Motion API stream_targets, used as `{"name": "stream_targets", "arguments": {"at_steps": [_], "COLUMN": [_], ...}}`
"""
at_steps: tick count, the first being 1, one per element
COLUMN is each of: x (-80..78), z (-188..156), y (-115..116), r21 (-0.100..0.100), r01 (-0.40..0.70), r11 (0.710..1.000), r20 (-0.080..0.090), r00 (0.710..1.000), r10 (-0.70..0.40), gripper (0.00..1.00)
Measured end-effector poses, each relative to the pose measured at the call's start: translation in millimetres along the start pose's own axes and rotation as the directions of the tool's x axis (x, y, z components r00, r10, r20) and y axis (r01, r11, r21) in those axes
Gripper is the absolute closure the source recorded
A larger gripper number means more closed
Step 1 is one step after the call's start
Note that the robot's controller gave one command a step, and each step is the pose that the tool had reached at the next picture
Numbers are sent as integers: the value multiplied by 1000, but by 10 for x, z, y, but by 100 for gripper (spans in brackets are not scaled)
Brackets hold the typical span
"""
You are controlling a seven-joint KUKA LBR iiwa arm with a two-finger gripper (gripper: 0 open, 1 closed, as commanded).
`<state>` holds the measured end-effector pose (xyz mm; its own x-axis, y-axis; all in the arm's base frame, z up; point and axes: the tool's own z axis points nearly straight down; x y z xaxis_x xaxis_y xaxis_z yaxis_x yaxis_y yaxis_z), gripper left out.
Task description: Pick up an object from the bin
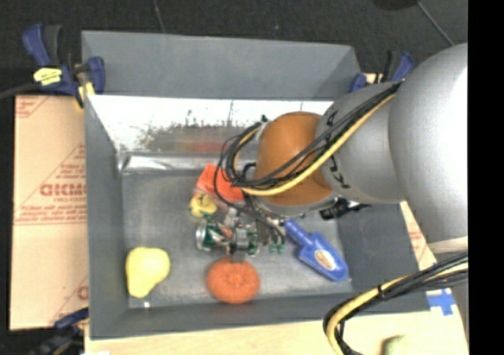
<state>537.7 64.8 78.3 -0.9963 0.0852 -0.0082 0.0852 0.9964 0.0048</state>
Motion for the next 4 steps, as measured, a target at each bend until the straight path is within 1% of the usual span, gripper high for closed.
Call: {"name": "stream_targets", "arguments": {"at_steps": [1, 2, 3, 4], "x": [-1, 26, 6, 31], "z": [0, -322, -573, -754], "y": [-1, -8, -5, -10], "r21": [0, 1, -1, 2], "r01": [-1, -2, -2, -3], "r11": [1000, 1000, 1000, 1000], "r20": [0, -5, 3, -9], "r00": [1000, 1000, 1000, 1000], "r10": [1, 2, 2, 3], "gripper": [100, 100, 100, 100]}}
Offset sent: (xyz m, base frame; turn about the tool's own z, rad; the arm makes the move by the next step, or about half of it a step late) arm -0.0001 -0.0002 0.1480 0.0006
